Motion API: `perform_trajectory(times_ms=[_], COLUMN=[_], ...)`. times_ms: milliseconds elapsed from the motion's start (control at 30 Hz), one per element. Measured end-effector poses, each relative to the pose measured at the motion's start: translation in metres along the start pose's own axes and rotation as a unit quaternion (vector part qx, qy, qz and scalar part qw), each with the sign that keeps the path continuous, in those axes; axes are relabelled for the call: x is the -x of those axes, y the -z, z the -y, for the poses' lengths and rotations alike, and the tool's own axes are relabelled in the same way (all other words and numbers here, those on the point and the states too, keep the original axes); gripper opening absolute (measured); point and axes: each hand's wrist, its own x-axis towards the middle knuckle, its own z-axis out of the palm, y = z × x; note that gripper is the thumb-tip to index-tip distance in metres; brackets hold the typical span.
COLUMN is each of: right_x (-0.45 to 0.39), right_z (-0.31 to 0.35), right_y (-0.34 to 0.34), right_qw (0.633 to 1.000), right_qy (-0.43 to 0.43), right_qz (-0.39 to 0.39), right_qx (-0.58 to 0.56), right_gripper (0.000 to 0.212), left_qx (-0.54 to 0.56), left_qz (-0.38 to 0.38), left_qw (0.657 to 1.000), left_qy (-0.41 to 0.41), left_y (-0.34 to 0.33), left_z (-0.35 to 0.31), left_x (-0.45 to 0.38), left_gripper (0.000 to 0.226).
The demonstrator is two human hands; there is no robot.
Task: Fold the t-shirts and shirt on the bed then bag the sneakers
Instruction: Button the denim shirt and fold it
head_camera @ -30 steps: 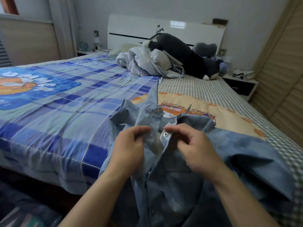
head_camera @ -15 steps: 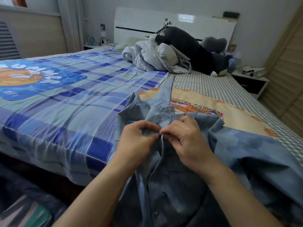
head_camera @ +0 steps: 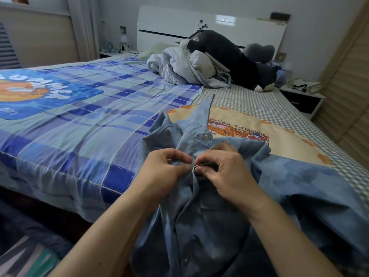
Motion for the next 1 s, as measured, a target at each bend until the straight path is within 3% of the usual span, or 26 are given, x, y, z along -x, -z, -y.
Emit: perform_trajectory(times_ms=[167,367,467,567,600,667,733,833,933,1000], right_x=[0.002,-0.004,0.005,0.012,0.014,0.022,0.029,0.027,0.012,0.01], right_z=[-0.005,-0.005,-0.001,-0.003,-0.008,-0.023,-0.033,-0.038,-0.036,-0.041], right_y=[0.006,0.007,-0.003,0.007,0.014,0.021,0.019,0.015,0.02,0.022], right_qw=[0.996,0.998,0.991,0.958,0.948,0.961,0.975,0.977,0.984,0.984], right_qy=[-0.032,0.007,0.037,-0.064,-0.115,-0.174,-0.144,-0.079,-0.018,0.02], right_qz=[0.069,0.055,-0.06,-0.268,-0.291,-0.206,-0.103,-0.034,-0.032,-0.023], right_qx=[-0.036,-0.01,0.11,0.084,0.06,0.059,0.138,0.196,0.175,0.175], right_gripper=[0.016,0.015,0.024,0.017,0.023,0.054,0.075,0.084,0.054,0.021], left_qx=[-0.031,0.039,0.0,-0.139,-0.185,-0.244,-0.271,-0.265,-0.441,-0.586], left_qz=[0.023,0.038,-0.016,-0.069,-0.072,-0.083,-0.109,-0.115,-0.009,0.111], left_qw=[0.999,0.998,1.0,0.986,0.977,0.956,0.931,0.906,0.825,0.731], left_qy=[-0.002,0.022,-0.003,-0.06,-0.08,-0.141,-0.22,-0.309,-0.352,-0.331], left_y=[-0.002,-0.004,-0.004,-0.008,-0.009,-0.006,-0.002,0.001,-0.003,-0.007], left_z=[0.0,0.006,0.011,0.021,0.023,0.025,0.025,0.012,-0.029,-0.061], left_x=[0.002,-0.003,-0.006,-0.007,-0.006,-0.003,-0.001,-0.009,-0.041,-0.065], left_gripper=[0.013,0.016,0.014,0.015,0.015,0.013,0.019,0.051,0.085,0.106])
